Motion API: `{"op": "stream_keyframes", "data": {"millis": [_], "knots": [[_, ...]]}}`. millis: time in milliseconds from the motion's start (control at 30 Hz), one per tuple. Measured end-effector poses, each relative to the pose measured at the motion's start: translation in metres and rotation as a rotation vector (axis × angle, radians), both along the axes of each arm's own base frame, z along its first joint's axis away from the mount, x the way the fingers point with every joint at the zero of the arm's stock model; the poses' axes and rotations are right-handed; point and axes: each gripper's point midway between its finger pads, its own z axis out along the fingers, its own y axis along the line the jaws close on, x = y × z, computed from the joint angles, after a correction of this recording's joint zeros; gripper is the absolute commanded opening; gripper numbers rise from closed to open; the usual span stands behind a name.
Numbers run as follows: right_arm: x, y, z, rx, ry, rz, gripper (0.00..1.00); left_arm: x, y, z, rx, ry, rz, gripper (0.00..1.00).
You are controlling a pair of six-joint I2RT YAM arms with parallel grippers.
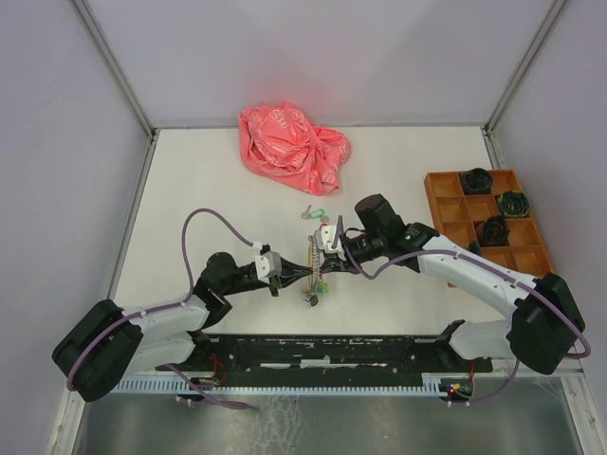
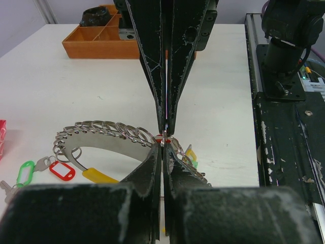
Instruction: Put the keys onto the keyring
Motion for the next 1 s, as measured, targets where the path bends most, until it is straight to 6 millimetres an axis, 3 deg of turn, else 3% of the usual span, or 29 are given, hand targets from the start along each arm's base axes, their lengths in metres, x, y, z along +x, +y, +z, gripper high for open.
{"op": "stream_keyframes", "data": {"millis": [1000], "knots": [[0.0008, 0.001, 0.0013, 0.006, -0.002, -0.003, 0.01, -0.0022, -0.0005, -0.0001, 0.0, 0.0, -0.013, 0.03]]}}
